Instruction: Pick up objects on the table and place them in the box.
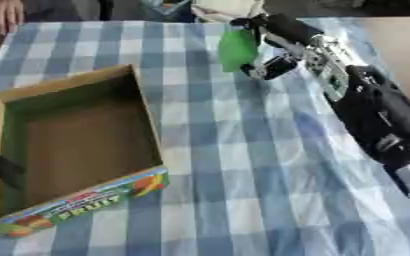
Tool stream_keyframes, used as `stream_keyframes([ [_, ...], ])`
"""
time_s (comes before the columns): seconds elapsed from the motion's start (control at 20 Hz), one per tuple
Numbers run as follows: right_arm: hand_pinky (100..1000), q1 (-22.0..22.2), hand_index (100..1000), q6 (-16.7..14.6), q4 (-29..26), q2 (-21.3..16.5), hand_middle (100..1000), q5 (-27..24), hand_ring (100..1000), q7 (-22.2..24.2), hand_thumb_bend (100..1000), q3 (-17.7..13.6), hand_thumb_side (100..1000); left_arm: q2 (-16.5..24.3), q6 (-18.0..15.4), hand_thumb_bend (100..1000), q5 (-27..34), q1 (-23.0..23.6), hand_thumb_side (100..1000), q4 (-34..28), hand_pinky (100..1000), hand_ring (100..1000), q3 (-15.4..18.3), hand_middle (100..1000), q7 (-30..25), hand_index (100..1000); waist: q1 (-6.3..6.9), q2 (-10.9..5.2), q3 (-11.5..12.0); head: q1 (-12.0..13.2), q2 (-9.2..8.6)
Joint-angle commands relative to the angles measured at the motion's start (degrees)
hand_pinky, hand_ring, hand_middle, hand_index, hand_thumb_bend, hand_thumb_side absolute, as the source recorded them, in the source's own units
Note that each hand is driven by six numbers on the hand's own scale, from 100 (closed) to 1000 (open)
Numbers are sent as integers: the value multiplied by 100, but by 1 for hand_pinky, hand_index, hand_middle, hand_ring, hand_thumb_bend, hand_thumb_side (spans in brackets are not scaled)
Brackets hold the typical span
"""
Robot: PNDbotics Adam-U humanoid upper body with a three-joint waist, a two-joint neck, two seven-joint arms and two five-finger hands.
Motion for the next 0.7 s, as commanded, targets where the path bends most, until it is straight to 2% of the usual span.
stream_keyframes([
  [0.05, 700, -190, 974, -22, -438, -213, 274, -387, 540, 289, 160, 73, 100, 67, -9, 100, 38, -17, 673, -96, 701, 514, 9, 489, -39, 690, -12, -147, 22, -57, 49],
  [0.35, 721, -379, 976, -25, -722, -142, 281, -740, 554, 830, 170, 270, 100, 80, -41, 100, 309, -58, 664, -141, 697, 510, -46, 485, -270, 685, -98, -249, 202, -225, 24],
  [0.7, 747, -554, 980, -136, -554, 253, 296, -592, 576, 1431, 145, 502, 100, 101, 5, 100, 1186, -150, 633, -328, 674, 500, -82, 475, -671, 674, -133, -327, 440, -415, 16],
])
